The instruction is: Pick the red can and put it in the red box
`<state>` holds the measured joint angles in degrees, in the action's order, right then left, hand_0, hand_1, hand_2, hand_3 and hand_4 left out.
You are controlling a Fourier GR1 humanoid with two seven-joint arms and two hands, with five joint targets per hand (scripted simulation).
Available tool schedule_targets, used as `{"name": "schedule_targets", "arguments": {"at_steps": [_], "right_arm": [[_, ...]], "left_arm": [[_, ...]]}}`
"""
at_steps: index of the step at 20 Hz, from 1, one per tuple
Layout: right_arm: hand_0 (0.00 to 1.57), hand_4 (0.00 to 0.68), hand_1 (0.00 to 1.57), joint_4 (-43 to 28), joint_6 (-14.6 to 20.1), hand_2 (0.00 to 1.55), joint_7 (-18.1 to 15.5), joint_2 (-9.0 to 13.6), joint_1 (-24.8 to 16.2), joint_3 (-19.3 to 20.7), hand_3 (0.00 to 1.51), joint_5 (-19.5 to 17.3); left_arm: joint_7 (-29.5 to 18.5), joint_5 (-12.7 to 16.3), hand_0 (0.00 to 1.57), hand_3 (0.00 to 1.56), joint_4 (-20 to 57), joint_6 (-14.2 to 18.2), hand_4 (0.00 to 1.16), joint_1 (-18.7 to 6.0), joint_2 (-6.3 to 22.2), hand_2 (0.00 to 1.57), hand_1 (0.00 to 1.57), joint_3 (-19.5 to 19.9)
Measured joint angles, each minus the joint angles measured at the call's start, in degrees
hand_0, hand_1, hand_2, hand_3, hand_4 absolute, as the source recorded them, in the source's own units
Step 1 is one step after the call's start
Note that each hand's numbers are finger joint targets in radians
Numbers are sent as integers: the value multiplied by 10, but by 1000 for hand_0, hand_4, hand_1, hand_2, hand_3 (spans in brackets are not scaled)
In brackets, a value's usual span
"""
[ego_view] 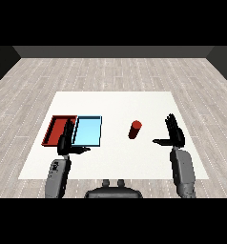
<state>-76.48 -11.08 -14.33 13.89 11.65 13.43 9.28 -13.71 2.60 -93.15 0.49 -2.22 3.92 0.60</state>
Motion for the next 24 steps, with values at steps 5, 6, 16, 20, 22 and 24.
{"name": "schedule_targets", "arguments": {"at_steps": [5,6,16,20,22,24], "right_arm": [[0,0,0,78,-38,0,-79,21,33,19,0,5],[0,0,0,92,-44,0,-91,25,37,22,0,5],[0,0,0,147,-54,0,-119,24,60,17,0,2],[0,0,0,161,-58,0,-118,17,69,10,0,4],[0,0,0,172,-55,0,-112,11,78,8,0,7],[0,0,0,180,-51,0,-100,5,88,2,0,7]], "left_arm": [[-69,3,0,0,20,-13,0,3,-3,0,0,9],[-76,6,0,0,18,-18,0,9,-3,0,0,9],[-95,23,0,0,37,-33,0,-6,-3,0,0,27],[-87,27,0,0,25,-36,0,-6,-3,0,0,26],[-95,26,0,0,31,-39,0,-7,-4,0,0,27],[-107,18,0,0,40,-32,0,-7,-12,0,0,21]]}}
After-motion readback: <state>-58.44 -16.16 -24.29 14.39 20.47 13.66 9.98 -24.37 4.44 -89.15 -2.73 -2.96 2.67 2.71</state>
